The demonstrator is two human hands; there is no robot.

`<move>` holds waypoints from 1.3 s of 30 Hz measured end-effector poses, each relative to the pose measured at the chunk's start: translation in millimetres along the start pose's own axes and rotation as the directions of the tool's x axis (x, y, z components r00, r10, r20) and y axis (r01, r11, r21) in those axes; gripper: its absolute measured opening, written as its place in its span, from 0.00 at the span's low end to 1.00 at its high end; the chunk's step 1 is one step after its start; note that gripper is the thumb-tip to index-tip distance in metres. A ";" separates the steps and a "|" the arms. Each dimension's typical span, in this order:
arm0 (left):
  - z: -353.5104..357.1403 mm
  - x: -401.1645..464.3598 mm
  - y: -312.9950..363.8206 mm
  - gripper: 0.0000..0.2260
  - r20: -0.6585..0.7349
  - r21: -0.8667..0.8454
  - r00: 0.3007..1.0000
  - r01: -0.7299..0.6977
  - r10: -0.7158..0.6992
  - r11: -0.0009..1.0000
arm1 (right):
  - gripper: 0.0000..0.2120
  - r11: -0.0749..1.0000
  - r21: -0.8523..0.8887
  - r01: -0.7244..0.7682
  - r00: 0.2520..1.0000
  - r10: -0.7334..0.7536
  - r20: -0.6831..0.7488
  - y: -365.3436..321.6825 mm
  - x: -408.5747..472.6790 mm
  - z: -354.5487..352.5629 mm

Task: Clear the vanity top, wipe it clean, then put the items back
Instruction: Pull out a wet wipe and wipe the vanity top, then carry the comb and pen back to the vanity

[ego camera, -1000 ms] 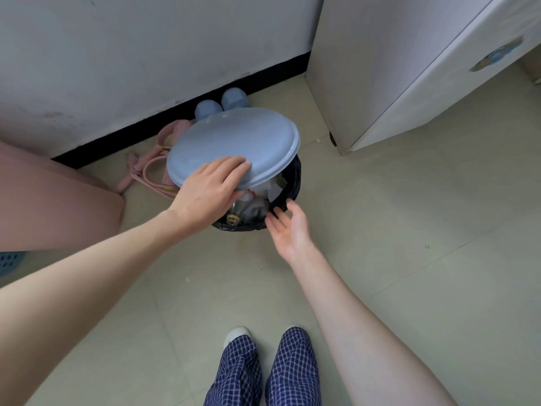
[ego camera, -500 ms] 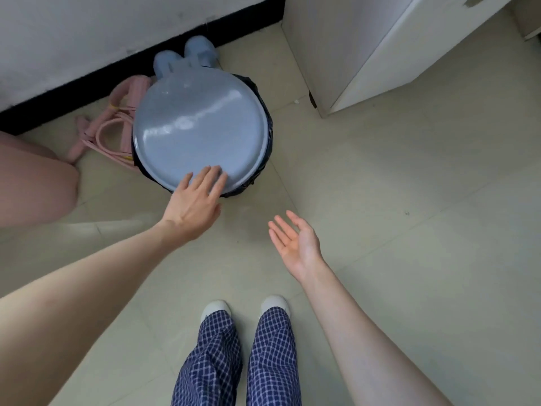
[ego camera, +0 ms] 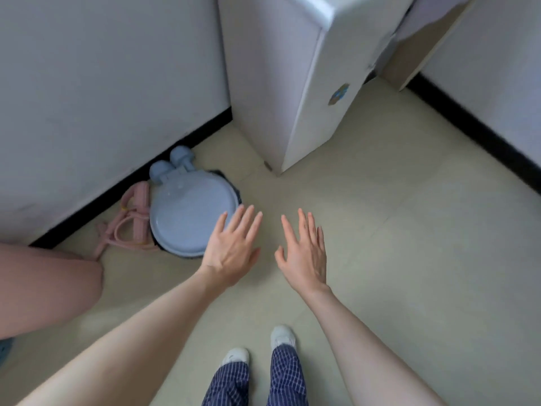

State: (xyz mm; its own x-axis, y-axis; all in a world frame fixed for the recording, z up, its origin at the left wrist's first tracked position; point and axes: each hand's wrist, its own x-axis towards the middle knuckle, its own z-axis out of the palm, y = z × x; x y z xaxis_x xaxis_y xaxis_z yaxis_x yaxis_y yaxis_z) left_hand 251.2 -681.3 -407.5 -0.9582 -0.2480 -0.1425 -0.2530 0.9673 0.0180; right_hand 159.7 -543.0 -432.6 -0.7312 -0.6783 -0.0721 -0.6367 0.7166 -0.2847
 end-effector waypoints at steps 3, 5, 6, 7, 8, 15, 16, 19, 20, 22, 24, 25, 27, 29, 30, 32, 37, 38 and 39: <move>-59.7 0.9 34.0 0.35 -0.035 -0.006 0.994 -0.103 0.102 0.995 | 0.32 0.992 -0.044 -0.119 0.987 0.114 -0.109 5.6 -13.7 -64.1; -99.0 3.7 56.4 0.35 -0.065 -0.002 0.986 -0.157 0.156 0.988 | 0.31 0.980 -0.056 -0.192 0.966 0.178 -0.188 13.9 -26.1 -107.8; -120.0 6.4 68.8 0.34 -0.072 0.003 0.982 -0.177 0.176 0.984 | 0.31 0.973 -0.062 -0.220 0.954 0.202 -0.220 20.0 -33.2 -130.2; -144.2 9.3 82.5 0.34 -0.080 0.013 0.978 -0.190 0.191 0.982 | 0.30 0.966 -0.067 -0.249 0.942 0.226 -0.249 27.9 -39.9 -153.2; -169.2 13.8 97.6 0.34 -0.089 0.010 0.974 -0.208 0.208 0.978 | 0.30 0.958 -0.065 -0.279 0.927 0.251 -0.278 37.2 -45.4 -177.2; -328.9 64.5 254.2 0.31 -0.272 0.146 0.832 -0.460 0.483 0.876 | 0.29 0.858 0.052 -0.510 0.701 0.450 -0.553 142.4 -96.9 -364.7; -348.0 72.5 283.9 0.32 -0.320 0.151 0.789 -0.505 0.525 0.850 | 0.29 0.840 0.062 -0.539 0.655 0.464 -0.596 162.6 -109.0 -391.9; -390.8 86.3 375.9 0.32 -0.415 0.158 0.671 -0.612 0.615 0.775 | 0.28 0.773 0.066 -0.631 0.541 0.500 -0.676 223.6 -158.5 -461.7; -402.5 85.1 407.7 0.31 -0.422 0.125 0.656 -0.642 0.626 0.757 | 0.27 0.746 0.062 -0.663 0.507 0.508 -0.696 242.2 -178.4 -481.8; -415.6 78.1 470.2 0.29 -0.427 0.115 0.610 -0.695 0.667 0.709 | 0.28 0.688 0.046 -0.724 0.451 0.522 -0.724 279.5 -219.8 -512.8; -417.8 71.9 525.9 0.28 -0.418 0.127 0.573 -0.731 0.705 0.670 | 0.28 0.614 0.010 -0.789 0.417 0.547 -0.726 316.4 -260.0 -530.7; -416.9 69.4 551.2 0.28 -0.414 0.133 0.558 -0.745 0.720 0.654 | 0.29 0.578 0.005 -0.816 0.391 0.558 -0.732 333.9 -278.1 -535.8; -413.8 65.1 597.3 0.28 -0.384 0.138 0.525 -0.780 0.760 0.610 | 0.28 0.513 0.044 -0.857 0.324 0.604 -0.728 366.1 -308.5 -541.5; -408.1 67.3 637.3 0.27 -0.339 0.158 0.489 -0.813 0.804 0.561 | 0.29 0.448 0.082 -0.890 0.271 0.666 -0.695 395.2 -331.5 -540.9; -404.5 71.8 656.5 0.27 -0.326 0.167 0.474 -0.823 0.818 0.543 | 0.29 0.414 0.090 -0.906 0.252 0.696 -0.672 409.3 -340.1 -539.1; -397.5 86.8 694.2 0.27 -0.311 0.169 0.448 -0.842 0.838 0.513 | 0.29 0.354 0.105 -0.929 0.211 0.743 -0.635 439.2 -352.1 -534.4; -391.5 144.3 789.2 0.27 -0.274 0.156 0.394 -0.882 0.877 0.445 | 0.30 0.230 0.145 -0.962 0.127 0.852 -0.507 527.7 -356.5 -532.9; -391.4 157.5 807.5 0.27 -0.271 0.152 0.378 -0.891 0.885 0.427 | 0.29 0.207 0.154 -0.966 0.106 0.862 -0.495 545.9 -355.0 -535.4; -392.5 171.6 824.6 0.27 -0.269 0.145 0.359 -0.902 0.894 0.406 | 0.29 0.181 0.166 -0.969 0.080 0.871 -0.485 564.7 -352.6 -538.4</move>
State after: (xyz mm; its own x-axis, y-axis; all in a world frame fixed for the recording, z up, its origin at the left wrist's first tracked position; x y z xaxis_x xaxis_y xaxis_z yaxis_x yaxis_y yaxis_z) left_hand -174.2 52.7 -28.7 -0.6063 0.7609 0.2311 0.7809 0.6246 -0.0077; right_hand -73.9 188.2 -53.3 -0.7316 0.6487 0.2097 0.6341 0.7605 -0.1400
